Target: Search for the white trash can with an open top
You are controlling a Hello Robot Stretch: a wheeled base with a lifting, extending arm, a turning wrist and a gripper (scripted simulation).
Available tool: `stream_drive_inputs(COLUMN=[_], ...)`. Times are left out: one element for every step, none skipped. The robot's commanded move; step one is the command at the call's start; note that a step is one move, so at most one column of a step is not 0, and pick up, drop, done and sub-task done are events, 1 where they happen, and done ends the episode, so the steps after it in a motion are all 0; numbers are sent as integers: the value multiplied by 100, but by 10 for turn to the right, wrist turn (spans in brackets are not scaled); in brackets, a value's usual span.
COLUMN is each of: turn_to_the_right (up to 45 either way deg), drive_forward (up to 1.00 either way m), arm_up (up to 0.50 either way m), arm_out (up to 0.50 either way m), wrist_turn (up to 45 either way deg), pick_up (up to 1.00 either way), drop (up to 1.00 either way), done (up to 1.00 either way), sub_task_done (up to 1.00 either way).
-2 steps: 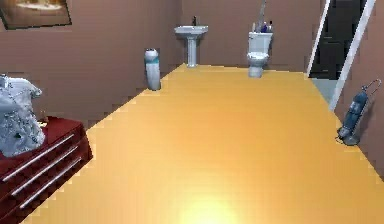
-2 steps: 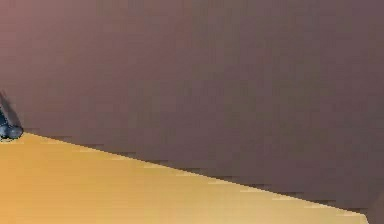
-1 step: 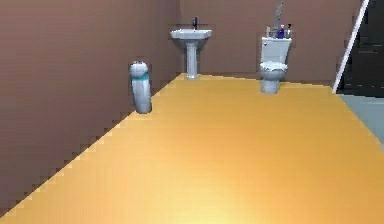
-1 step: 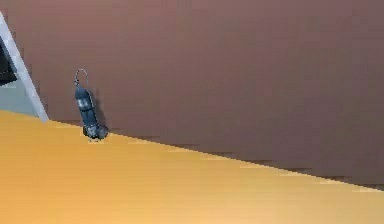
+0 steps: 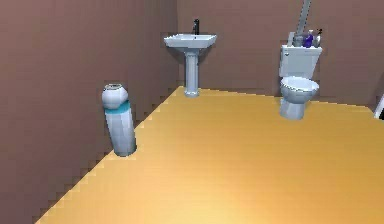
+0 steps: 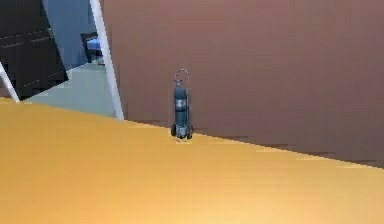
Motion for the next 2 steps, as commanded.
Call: stream_drive_inputs(turn_to_the_right=[0,0], drive_forward=[100,15], arm_up=[0,0], arm_out=[0,0], wrist_turn=[0,0], pick_up=[0,0], drop=[0,0], done=[0,0], sub_task_done=[0,0])
